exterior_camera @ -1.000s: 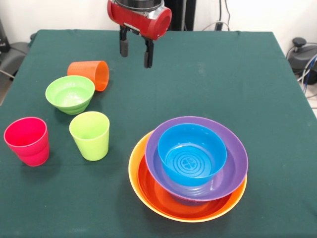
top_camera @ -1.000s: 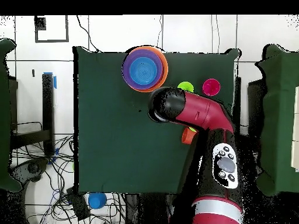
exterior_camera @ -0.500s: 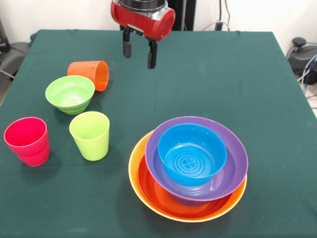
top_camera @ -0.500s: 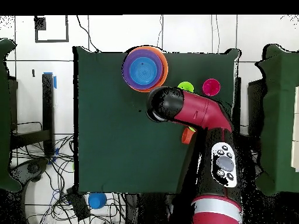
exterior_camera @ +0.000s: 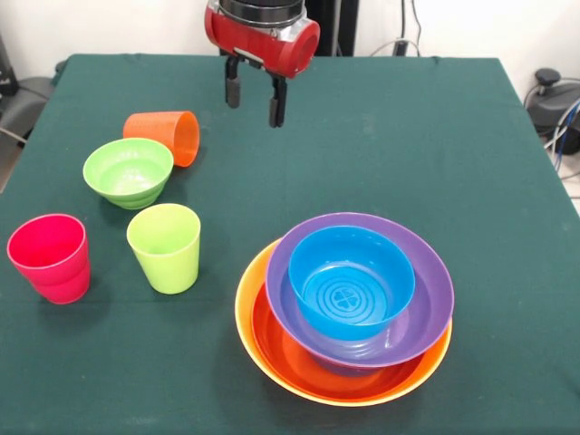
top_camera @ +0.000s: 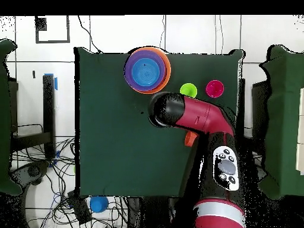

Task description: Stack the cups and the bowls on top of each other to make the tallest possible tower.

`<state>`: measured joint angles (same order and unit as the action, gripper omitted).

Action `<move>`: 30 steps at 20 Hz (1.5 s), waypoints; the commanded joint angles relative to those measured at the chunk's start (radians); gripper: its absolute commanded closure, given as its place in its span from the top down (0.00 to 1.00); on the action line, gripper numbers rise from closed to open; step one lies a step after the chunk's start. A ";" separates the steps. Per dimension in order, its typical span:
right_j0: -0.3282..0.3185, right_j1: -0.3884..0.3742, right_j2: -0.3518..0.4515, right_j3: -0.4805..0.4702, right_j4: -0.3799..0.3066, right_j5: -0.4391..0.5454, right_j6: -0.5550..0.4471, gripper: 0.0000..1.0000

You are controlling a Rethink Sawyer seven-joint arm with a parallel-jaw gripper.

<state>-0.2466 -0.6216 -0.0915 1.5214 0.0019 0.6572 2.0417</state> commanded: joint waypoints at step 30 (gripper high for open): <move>-0.124 0.187 0.199 -0.238 -0.173 -0.015 -0.192 1.00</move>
<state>-0.3550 -0.5402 -0.0252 1.3887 -0.0786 0.6046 2.0417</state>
